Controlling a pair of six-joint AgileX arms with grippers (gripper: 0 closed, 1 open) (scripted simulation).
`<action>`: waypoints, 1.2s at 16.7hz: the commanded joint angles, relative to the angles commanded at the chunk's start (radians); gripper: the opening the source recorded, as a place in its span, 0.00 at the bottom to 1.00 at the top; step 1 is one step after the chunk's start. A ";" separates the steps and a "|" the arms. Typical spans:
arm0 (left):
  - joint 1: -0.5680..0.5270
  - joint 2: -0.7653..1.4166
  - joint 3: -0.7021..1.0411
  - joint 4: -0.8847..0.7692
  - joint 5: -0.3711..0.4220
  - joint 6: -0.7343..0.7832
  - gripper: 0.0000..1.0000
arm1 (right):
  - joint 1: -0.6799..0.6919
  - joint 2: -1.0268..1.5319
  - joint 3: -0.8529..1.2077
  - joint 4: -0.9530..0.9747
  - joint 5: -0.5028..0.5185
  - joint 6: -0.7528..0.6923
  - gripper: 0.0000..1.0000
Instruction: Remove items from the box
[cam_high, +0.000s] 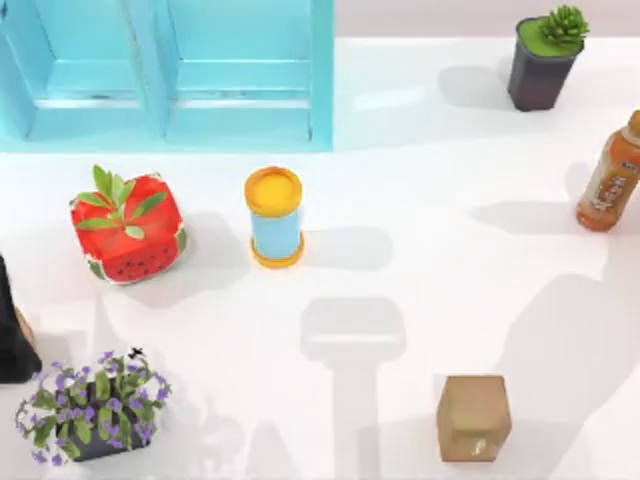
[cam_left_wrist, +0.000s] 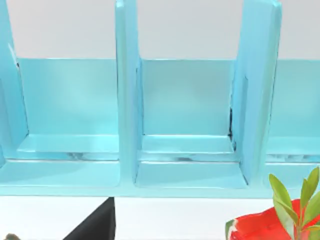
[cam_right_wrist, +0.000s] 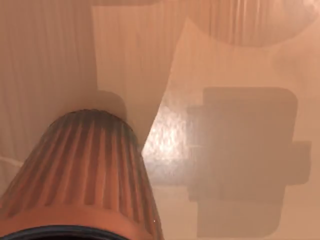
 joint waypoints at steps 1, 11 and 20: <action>0.000 0.000 0.000 0.000 0.000 0.000 1.00 | 0.000 0.000 0.000 0.000 0.000 0.000 0.55; 0.000 0.000 0.000 0.000 0.000 0.000 1.00 | 0.000 0.000 0.000 0.000 0.000 0.000 0.00; 0.000 0.000 0.000 0.000 0.000 0.000 1.00 | 0.001 -0.031 0.036 -0.038 0.016 0.007 0.00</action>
